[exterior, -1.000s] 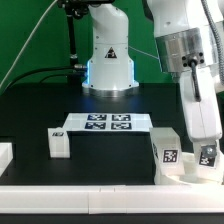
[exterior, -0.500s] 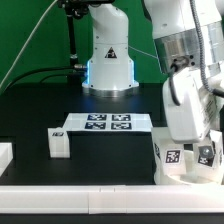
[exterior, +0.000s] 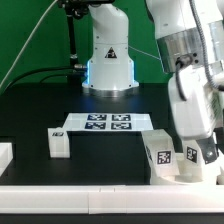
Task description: Assemble stool
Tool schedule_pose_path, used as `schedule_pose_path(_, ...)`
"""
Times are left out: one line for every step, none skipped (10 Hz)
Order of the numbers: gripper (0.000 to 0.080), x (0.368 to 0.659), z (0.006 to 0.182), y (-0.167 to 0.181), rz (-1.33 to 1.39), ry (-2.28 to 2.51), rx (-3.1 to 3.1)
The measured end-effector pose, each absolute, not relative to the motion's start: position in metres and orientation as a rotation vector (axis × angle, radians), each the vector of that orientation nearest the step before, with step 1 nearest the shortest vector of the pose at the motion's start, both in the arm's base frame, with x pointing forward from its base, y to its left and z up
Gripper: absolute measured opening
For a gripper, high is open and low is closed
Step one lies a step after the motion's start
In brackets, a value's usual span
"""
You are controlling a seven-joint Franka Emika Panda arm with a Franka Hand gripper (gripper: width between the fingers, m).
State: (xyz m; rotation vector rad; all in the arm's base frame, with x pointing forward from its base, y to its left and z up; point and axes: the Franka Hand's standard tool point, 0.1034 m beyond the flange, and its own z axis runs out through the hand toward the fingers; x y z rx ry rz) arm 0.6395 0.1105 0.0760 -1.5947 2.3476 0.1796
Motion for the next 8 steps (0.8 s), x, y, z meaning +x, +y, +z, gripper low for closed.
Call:
schedule_pose_path(0.0645,0.634,0.083,0.107,0.211,2.210,-1.787)
schedule_pose_path(0.0645,0.630,0.089,0.107,0.239,2.059,-1.962)
schedule_pose_path(0.0649,0.631,0.094,0.108,0.263,1.919,-2.104)
schedule_pose_path(0.0649,0.633,0.093,0.108,0.233,1.865,-2.144)
schedule_pose_path(0.0649,0.634,0.094,0.108,0.216,1.781,-2.207)
schedule_pose_path(0.0649,0.634,0.095,0.108,0.202,1.717,-2.252)
schedule_pose_path(0.0649,0.634,0.097,0.109,0.182,1.616,-2.320)
schedule_pose_path(0.0649,0.632,0.102,0.110,0.162,1.427,-2.464)
